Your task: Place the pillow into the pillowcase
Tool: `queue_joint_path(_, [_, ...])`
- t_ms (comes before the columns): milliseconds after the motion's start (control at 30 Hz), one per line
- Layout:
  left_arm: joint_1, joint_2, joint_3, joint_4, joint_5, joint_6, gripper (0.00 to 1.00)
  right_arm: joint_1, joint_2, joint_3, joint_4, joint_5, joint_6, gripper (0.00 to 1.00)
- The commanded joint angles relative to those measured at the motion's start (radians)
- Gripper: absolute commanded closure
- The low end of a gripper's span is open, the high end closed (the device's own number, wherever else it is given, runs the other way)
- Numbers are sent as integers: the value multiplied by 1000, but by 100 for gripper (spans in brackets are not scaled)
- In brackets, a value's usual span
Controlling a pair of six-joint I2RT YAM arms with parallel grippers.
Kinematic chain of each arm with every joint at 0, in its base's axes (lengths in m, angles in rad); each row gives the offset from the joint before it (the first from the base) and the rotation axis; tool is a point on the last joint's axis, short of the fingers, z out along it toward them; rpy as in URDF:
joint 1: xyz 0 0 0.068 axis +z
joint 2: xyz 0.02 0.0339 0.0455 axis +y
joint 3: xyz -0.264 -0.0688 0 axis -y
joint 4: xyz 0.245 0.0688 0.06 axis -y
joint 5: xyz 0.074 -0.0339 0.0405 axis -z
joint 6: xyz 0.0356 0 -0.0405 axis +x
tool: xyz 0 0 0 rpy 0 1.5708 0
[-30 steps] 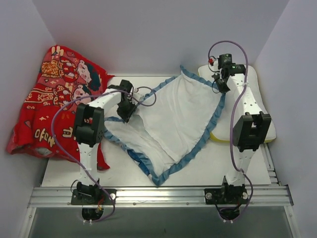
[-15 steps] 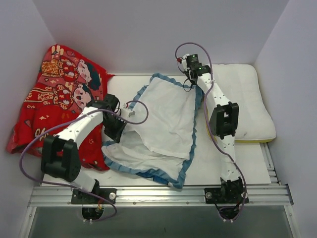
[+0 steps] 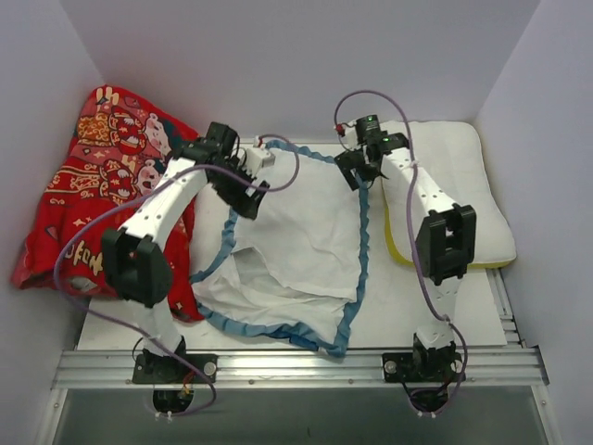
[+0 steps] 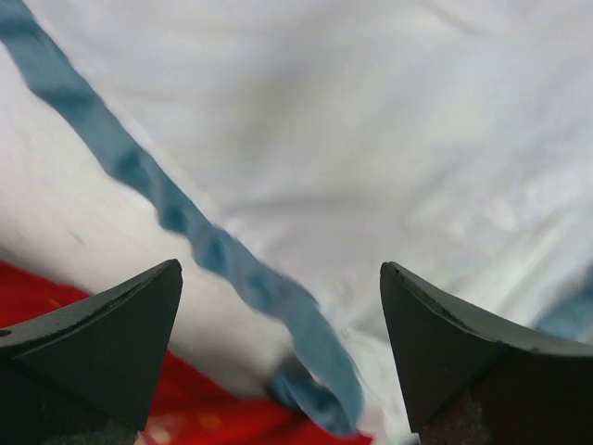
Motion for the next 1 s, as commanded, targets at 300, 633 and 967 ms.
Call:
queue_joint_path(300, [-12, 785, 860, 125, -124, -59, 5, 9, -230, -372, -293, -665, 250, 32])
queue_joint_path(633, [-11, 815, 657, 156, -232, -51, 41, 26, -61, -438, -201, -527, 342, 45])
queue_joint_path(967, [127, 602, 365, 101, -336, -91, 100, -45, 227, 77, -207, -153, 222, 48])
